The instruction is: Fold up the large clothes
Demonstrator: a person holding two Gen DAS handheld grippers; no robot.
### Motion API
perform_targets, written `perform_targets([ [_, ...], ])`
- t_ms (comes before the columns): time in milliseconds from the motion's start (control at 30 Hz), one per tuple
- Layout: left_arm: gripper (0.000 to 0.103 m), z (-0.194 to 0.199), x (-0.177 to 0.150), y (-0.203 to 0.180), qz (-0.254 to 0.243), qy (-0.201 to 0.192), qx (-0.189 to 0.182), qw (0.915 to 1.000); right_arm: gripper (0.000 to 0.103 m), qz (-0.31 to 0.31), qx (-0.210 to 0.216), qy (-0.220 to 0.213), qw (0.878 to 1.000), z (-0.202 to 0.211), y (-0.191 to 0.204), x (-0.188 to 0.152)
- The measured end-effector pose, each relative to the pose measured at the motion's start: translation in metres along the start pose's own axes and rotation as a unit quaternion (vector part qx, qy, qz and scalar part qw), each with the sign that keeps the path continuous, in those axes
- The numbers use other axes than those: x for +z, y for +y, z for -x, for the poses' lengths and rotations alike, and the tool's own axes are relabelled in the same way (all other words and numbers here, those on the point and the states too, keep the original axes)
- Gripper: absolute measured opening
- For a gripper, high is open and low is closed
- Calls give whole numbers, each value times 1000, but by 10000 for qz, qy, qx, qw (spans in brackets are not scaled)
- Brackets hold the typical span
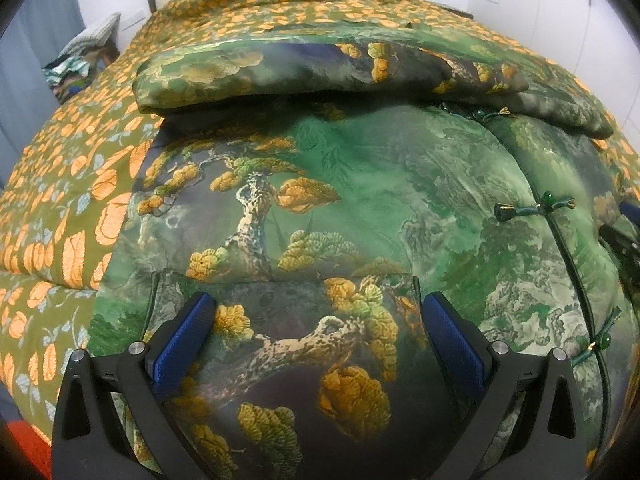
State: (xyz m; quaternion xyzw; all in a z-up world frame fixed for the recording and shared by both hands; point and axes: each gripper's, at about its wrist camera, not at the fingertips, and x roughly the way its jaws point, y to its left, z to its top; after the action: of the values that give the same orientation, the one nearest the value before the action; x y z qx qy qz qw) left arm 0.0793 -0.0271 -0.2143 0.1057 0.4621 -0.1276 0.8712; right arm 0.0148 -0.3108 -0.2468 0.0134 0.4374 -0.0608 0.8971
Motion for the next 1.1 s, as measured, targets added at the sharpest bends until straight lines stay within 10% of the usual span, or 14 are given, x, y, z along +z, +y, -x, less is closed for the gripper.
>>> perform_targets([
  [1100, 103, 5, -2, -1, 12, -80, -2, 10000, 102, 7, 1, -3, 10000, 0, 0, -1],
])
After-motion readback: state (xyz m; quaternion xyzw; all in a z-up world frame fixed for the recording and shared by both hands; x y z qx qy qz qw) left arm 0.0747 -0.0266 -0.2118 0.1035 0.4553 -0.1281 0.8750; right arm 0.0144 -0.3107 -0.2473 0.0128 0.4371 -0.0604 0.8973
